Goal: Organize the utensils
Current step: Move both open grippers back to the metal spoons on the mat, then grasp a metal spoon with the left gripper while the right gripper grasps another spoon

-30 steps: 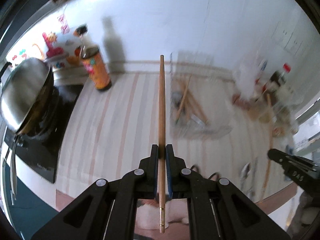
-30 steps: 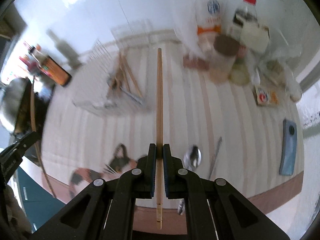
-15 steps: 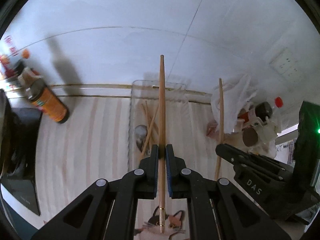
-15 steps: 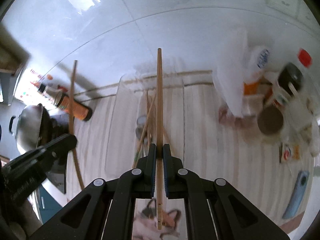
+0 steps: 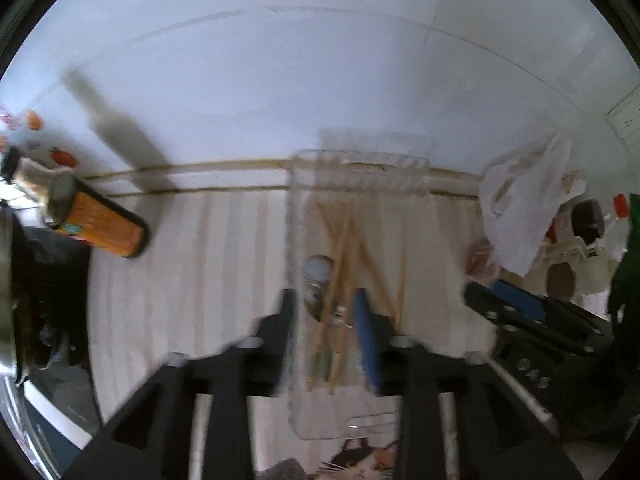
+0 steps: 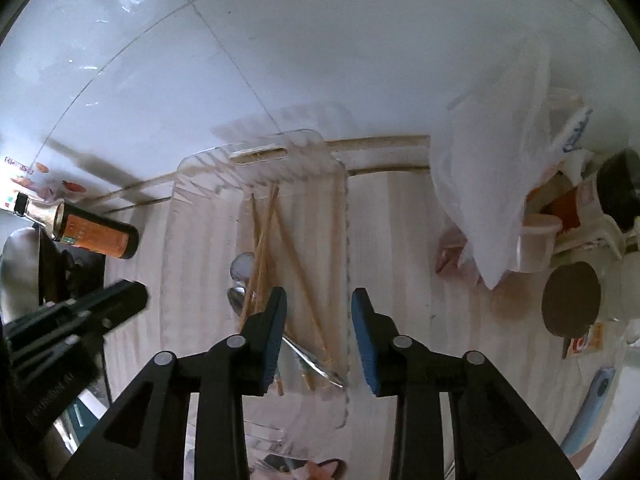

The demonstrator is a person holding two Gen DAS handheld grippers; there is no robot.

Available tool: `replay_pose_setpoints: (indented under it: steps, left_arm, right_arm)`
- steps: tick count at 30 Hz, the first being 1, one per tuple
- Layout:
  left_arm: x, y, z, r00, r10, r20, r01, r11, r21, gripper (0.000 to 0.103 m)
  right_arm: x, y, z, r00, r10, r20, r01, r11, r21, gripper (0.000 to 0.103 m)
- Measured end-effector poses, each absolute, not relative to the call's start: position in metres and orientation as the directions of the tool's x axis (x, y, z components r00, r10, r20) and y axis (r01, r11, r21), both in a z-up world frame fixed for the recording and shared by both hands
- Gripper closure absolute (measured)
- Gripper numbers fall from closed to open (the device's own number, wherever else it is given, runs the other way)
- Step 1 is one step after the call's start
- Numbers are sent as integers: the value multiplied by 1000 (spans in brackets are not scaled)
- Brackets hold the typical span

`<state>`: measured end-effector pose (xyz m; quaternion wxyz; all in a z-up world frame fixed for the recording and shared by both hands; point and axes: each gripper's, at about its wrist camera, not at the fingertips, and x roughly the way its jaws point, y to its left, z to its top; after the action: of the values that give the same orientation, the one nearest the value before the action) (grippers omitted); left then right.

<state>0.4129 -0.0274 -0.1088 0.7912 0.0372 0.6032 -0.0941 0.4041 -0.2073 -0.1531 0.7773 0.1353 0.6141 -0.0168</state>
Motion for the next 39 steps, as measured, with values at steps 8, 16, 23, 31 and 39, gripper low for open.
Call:
replay_pose_setpoints:
  steps: [8,16,23,31,39]
  left_arm:
    - [370,-5,-93,469,23,-883,106,991,83,3]
    - [317,-23,-126,479,55,-876,137,981,137,0]
    - [251,-60,-184,368,97,-925,187,966,176,0]
    - [212,-79,-228,278,132,-951,234,951,201,0]
    - [193,-110,-231,241,84,-967,288,945,154,1]
  right_arm:
    - [357,-231,-134,307,107,-946,247,951,187,42]
    - [259,-272,-125,407,-18,-913,358,923,142,37]
    - [156,-308,-192,212,49,-976,501,852,151,37]
    - [113,-299,-258,96,91,-991,525,842,128,51]
    - [107,-279,-265,93,-70,-993,405,914,-27,97]
